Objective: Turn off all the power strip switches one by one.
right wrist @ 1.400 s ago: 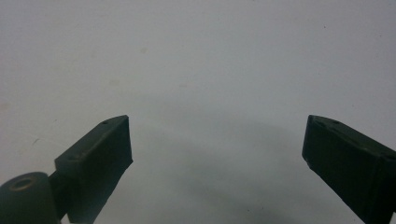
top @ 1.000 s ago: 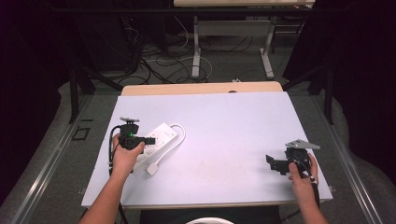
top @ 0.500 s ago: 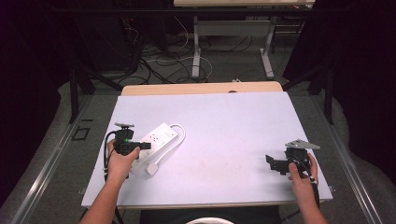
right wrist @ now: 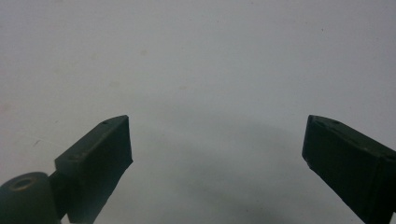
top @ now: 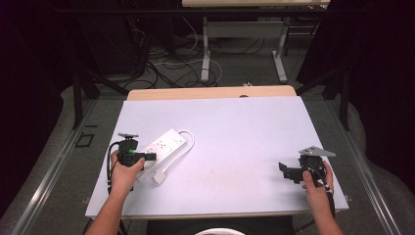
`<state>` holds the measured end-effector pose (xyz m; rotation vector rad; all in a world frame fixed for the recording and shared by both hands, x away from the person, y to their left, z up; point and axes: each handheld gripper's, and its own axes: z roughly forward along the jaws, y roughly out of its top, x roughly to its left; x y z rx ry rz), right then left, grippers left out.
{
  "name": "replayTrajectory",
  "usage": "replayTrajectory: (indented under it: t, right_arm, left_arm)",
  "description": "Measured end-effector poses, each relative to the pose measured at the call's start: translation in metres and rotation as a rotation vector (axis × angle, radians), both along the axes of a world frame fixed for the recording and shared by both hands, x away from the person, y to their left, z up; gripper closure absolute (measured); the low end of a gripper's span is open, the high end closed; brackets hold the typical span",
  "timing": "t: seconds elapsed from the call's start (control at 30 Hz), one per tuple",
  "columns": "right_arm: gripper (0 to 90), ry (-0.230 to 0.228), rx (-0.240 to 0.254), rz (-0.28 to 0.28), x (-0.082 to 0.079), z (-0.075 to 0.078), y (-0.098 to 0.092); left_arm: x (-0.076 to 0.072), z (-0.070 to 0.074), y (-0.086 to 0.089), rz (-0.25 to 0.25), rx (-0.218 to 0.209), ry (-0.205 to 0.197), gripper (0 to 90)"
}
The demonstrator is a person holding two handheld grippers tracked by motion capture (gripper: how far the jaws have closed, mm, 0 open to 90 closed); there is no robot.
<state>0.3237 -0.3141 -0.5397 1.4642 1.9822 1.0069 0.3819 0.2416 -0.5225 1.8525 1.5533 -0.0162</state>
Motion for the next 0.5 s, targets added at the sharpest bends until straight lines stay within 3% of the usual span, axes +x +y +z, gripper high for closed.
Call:
replayTrajectory:
  t: [0.07,0.1,0.5]
  right_arm:
    - [7.6,-0.002,-0.002,0.0,0.0003,-0.0004,-0.0004]
    - [7.6,-0.001,-0.002,-0.001,0.0003,-0.0003,-0.0005]
    - [7.6,-0.002,-0.002,0.002,0.0003,-0.0003,-0.0007]
  left_arm:
    - [0.0006,-0.0025,-0.0008,0.006,-0.017,0.005,90.0]
    - [0.001,-0.0028,0.0003,-0.003,0.001,0.006,90.0]
    - [0.0009,-0.0046,0.0002,-0.004,-0.009,0.007,90.0]
